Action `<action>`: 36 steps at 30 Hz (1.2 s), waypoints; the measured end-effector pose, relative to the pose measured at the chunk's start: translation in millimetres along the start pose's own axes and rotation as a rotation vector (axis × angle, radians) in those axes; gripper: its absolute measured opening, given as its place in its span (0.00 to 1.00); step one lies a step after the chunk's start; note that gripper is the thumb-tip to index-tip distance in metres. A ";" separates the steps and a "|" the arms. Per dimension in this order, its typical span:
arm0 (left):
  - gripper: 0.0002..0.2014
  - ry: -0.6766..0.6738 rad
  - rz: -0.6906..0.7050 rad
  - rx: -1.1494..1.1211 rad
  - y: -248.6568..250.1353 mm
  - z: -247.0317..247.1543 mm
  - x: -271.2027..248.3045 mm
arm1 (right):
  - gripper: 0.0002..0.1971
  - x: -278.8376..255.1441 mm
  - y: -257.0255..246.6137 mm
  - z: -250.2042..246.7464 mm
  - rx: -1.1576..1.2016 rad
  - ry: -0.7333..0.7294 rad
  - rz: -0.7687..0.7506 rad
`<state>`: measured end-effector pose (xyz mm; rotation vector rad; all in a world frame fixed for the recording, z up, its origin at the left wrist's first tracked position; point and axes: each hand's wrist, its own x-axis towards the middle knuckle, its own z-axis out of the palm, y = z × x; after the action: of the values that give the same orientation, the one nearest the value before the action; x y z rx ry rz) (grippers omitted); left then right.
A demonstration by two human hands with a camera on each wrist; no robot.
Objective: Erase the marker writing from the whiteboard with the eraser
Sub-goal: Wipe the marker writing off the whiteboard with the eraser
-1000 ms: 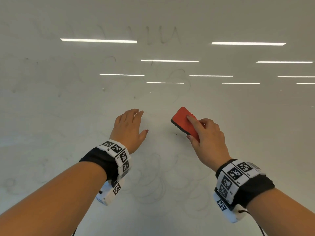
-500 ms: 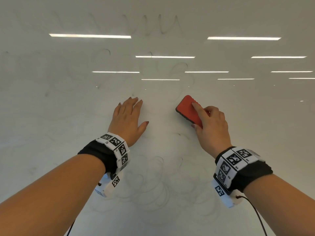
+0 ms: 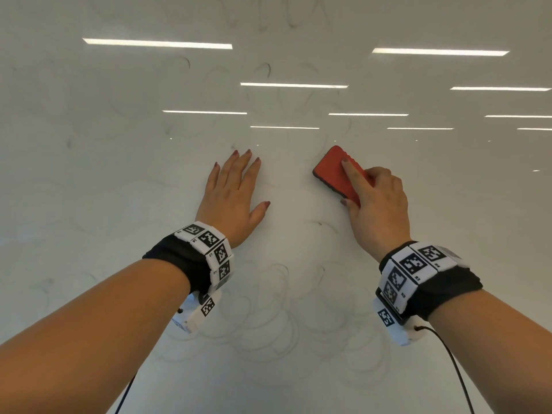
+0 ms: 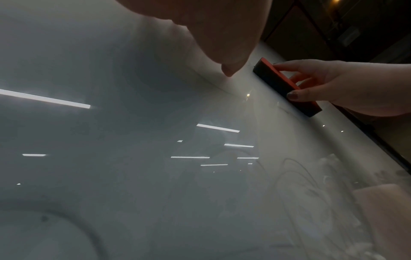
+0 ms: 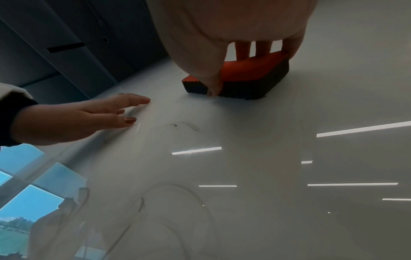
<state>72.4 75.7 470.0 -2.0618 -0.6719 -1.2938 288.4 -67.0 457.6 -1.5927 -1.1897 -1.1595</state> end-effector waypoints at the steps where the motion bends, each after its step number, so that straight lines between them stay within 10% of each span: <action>1: 0.35 -0.002 0.000 -0.004 0.0 -0.2 -0.2 | 0.31 -1.6 -0.6 1.0 -0.004 0.002 -0.014; 22: 0.34 -0.017 -0.081 -0.006 14.0 -4.0 -2.2 | 0.31 -90.7 11.2 22.0 -0.057 -0.034 -0.325; 36: 0.35 -0.028 -0.064 0.013 29.9 0.6 -11.0 | 0.31 -51.4 27.3 7.9 -0.008 0.002 -0.141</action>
<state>89.1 54.5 453.1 -2.0665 -0.7625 -1.2940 309.7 -76.9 403.8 -1.5331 -1.3147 -1.2557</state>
